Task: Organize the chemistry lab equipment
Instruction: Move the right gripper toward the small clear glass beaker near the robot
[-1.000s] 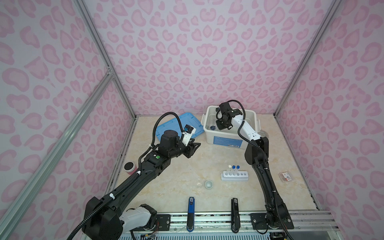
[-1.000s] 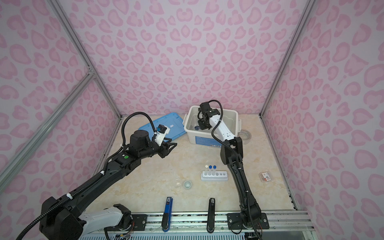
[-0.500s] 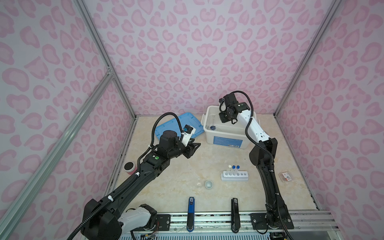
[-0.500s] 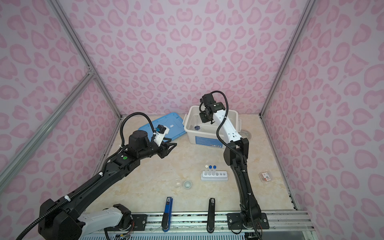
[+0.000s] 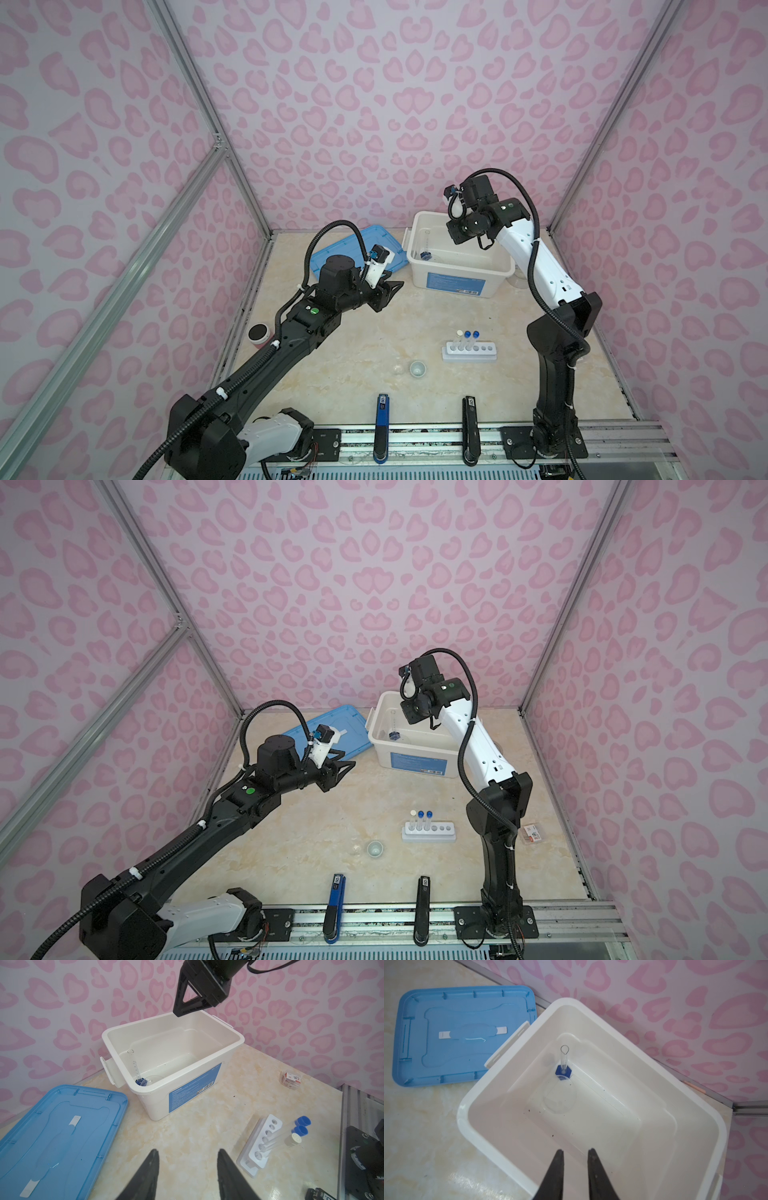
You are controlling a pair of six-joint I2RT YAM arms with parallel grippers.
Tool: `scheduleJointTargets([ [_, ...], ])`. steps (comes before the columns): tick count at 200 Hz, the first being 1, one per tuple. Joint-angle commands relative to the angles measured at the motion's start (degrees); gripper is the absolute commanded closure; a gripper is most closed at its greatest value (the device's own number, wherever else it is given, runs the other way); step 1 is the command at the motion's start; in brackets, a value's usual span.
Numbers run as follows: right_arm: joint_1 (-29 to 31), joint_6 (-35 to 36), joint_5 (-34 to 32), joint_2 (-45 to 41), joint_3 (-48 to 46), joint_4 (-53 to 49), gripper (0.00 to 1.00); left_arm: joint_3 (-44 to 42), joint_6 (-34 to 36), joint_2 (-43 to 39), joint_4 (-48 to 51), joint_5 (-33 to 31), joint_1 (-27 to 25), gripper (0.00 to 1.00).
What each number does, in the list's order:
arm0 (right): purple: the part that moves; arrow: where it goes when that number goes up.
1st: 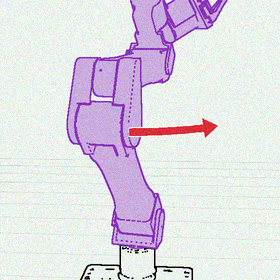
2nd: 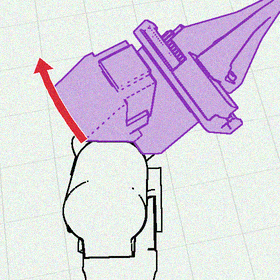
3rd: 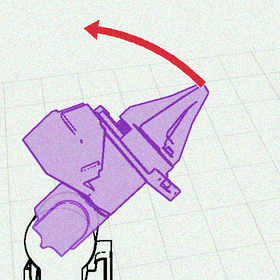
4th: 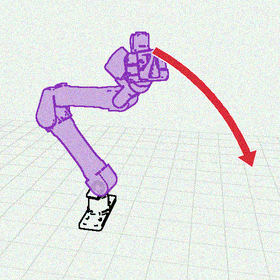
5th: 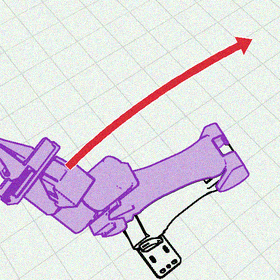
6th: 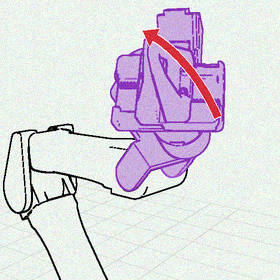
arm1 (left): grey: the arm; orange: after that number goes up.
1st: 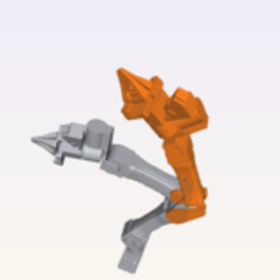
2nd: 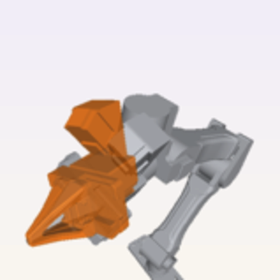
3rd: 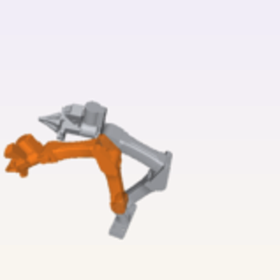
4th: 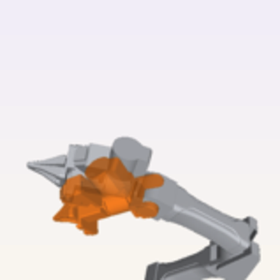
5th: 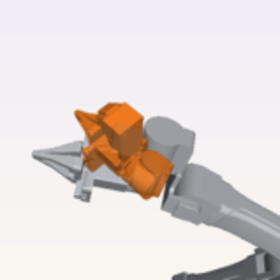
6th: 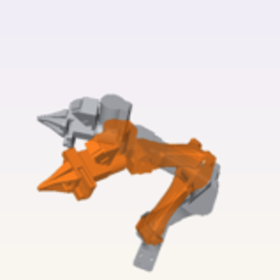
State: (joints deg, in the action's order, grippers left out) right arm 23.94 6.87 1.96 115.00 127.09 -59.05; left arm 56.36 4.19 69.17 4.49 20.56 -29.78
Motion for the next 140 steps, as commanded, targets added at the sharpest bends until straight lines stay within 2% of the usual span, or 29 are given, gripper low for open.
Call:
scheduleJointTargets([
  [1,2.9,2.4,-0.4,-6.6,-9.8,2.3,0.75,-0.1,1.1,-0.2,-2.0,-0.7,0.3,0.52],
  [22,6.8,2.2,0.1,-12.8,-17.7,3.9,0.72,-1.1,0.3,-1.0,-2.4,0.1,1.6,0.53],
  [57,14.0,2.5,3.5,-16.4,-23.3,2.4,0.69,-4.3,-3.1,-3.2,-3.6,2.9,5.7,0.53],
  [106,21.1,2.7,9.9,-12.5,-24.6,-0.8,0.62,-12.1,-7.5,-11.7,-3.3,3.3,11.9,0.53],
  [140,25.4,4.1,9.8,-9.0,-28.6,-1.6,0.58,-15.0,-9.0,-16.2,-2.5,3.7,15.1,0.53],
])
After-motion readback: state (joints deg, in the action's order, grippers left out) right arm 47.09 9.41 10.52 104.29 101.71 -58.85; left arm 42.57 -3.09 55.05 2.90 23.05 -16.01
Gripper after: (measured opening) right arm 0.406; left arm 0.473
